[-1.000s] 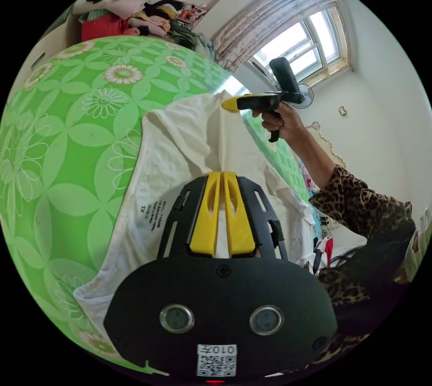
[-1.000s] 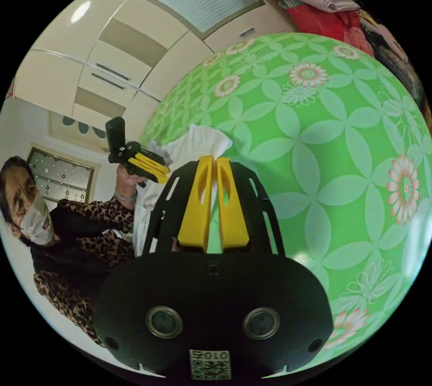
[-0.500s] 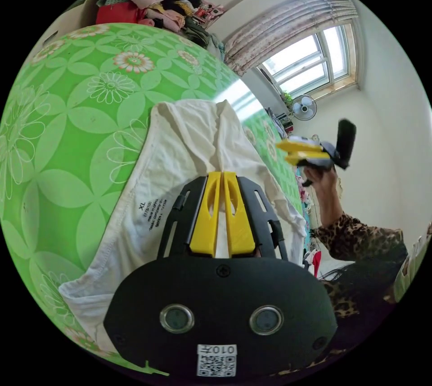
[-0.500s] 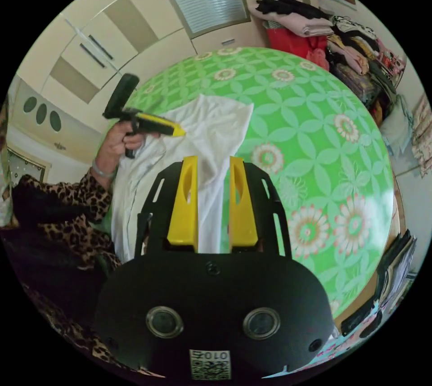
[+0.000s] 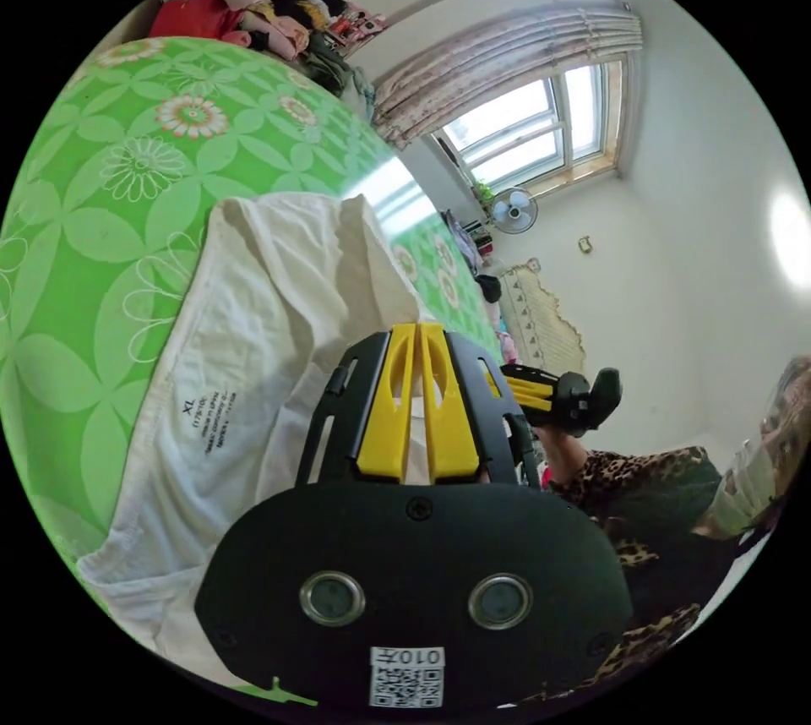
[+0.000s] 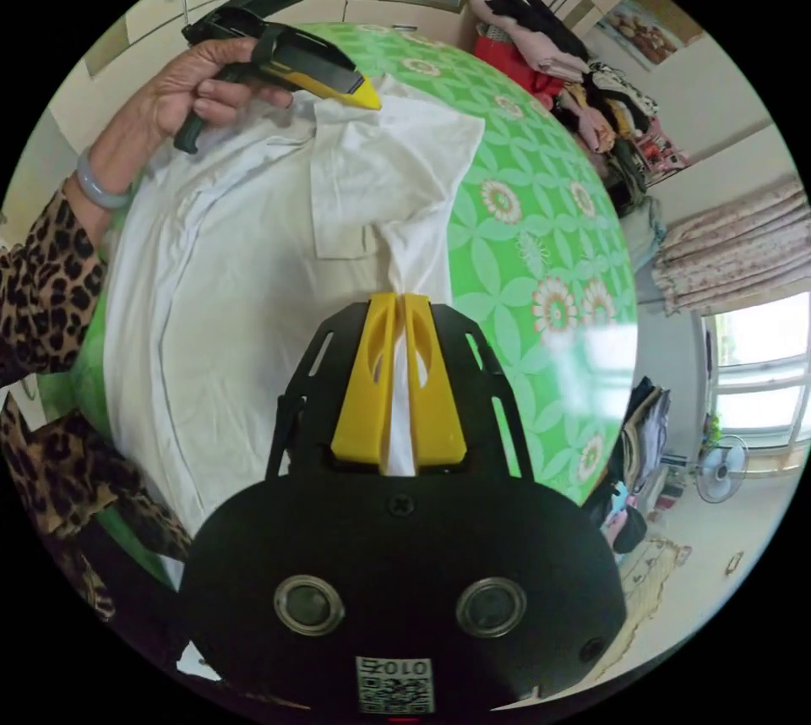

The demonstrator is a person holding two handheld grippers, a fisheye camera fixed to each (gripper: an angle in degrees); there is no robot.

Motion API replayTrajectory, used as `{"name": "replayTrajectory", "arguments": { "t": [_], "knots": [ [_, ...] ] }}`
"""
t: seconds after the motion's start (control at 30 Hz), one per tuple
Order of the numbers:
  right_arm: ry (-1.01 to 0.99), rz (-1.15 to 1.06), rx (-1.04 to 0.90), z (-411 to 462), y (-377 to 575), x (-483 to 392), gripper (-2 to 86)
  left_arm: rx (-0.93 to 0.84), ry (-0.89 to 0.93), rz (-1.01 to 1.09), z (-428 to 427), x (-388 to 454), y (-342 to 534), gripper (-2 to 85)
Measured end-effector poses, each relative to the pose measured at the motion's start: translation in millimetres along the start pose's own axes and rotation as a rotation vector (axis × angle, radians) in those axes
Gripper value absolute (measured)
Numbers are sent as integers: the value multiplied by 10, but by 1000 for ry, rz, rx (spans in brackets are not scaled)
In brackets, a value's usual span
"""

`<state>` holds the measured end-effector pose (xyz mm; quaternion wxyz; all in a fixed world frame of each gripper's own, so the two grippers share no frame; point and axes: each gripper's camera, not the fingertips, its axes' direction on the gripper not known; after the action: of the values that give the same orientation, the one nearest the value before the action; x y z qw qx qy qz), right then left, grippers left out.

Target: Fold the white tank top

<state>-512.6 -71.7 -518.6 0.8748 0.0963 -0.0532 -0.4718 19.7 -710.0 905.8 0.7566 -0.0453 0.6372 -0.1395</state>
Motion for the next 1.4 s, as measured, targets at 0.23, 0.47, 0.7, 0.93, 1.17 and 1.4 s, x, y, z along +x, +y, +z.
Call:
{"name": "replayTrajectory", "arguments": {
  "t": [0.23,0.47,0.7,0.93,1.17,1.4],
  "knots": [
    [-109,17,23,-106,278,-175,18,51,211,-124,-407,-180,-39,-2],
    [-166,37,-4,-56,562,-177,23,-30,135,-315,-387,-622,-43,-1],
    [-148,61,100,-399,934,-116,36,-51,195,-302,-349,-467,-274,-1],
    [-132,2,-11,-89,1179,-280,19,-163,-73,-422,-330,-525,-181,-2],
    [-457,286,119,-7,2014,376,26,-14,-194,-324,-470,-103,-106,-2],
    [-622,556,70,282,3568,928,53,-232,-209,-341,-82,-272,-169,-2]
  ]
}}
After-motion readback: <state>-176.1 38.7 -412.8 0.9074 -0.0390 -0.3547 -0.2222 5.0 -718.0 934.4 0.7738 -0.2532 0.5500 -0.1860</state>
